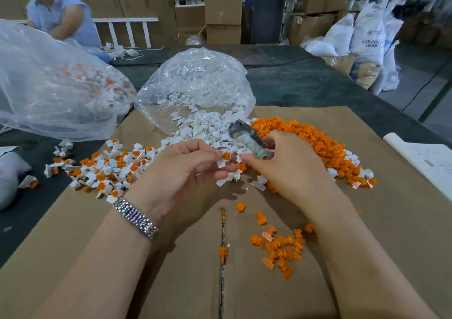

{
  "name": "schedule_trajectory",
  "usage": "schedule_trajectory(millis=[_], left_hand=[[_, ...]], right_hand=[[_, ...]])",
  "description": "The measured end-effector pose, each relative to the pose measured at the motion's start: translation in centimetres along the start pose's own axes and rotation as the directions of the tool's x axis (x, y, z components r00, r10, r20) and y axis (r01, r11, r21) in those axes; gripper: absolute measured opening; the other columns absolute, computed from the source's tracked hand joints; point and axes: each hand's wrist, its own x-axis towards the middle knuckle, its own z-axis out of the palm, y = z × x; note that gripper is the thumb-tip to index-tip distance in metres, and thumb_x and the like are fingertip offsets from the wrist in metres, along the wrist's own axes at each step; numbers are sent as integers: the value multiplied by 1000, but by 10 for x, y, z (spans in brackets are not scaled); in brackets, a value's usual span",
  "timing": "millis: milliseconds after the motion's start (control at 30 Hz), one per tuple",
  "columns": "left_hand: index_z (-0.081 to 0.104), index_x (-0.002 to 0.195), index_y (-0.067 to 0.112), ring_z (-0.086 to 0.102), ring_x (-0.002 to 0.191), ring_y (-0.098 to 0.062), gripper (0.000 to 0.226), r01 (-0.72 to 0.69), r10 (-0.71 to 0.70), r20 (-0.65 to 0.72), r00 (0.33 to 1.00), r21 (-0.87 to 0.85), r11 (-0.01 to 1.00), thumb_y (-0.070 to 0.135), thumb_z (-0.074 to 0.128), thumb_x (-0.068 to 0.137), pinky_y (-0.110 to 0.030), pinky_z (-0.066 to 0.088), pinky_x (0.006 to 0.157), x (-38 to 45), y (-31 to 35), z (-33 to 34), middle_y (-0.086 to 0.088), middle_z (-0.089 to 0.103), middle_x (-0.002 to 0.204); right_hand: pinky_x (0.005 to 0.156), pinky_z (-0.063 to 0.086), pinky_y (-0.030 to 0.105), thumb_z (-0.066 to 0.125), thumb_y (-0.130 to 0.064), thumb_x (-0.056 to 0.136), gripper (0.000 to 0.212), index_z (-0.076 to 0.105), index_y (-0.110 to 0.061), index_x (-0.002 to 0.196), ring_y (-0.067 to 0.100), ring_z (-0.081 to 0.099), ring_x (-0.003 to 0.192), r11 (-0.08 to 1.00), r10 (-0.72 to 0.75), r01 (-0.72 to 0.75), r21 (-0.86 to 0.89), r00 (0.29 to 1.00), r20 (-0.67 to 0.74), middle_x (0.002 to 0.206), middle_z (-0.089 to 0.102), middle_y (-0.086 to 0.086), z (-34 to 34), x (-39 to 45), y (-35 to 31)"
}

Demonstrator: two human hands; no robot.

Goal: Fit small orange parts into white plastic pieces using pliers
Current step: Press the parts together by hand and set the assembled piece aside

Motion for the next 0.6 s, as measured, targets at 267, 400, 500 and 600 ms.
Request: schedule_trajectory(millis=[267,400,500,600], left_hand=[[56,82,2,75,101,-31,14,-5,10,72,997,-63,998,6,69,83,-23,62,69,1,0,-4,-24,74,113],[55,77,4,75,101,-33,19,-67,67,12,998,-28,997,1,68,90,-22,61,68,4,-3,-4,-21,76,109],[63,71,8,77,94,-33,22,-157,159,-49,986,45,987,1,70,90,-26,61,74,5,-6,-3,-16,77,87],[69,70,13,77,85,-30,21,-223,240,-87,967,171,960,5,73,88,-34,63,81,6,-9,-3,-17,77,88]], right_hand=[[99,37,51,63,-73,82,73,55,-15,124,34,49,123,919,155,-127,-373,987,46,128,53,12,15,7,8],[89,34,37,61,-62,89,42,64,-24,107,18,52,113,994,-45,29,-109,988,-145,114,58,-3,7,5,0],[72,48,15,76,-41,88,18,72,-24,88,2,65,83,827,-169,237,510,970,-176,82,70,-12,-1,-3,-15],[72,55,19,79,-32,87,11,75,-22,89,3,68,79,791,-232,267,550,964,-134,80,72,-11,4,-8,-21]])
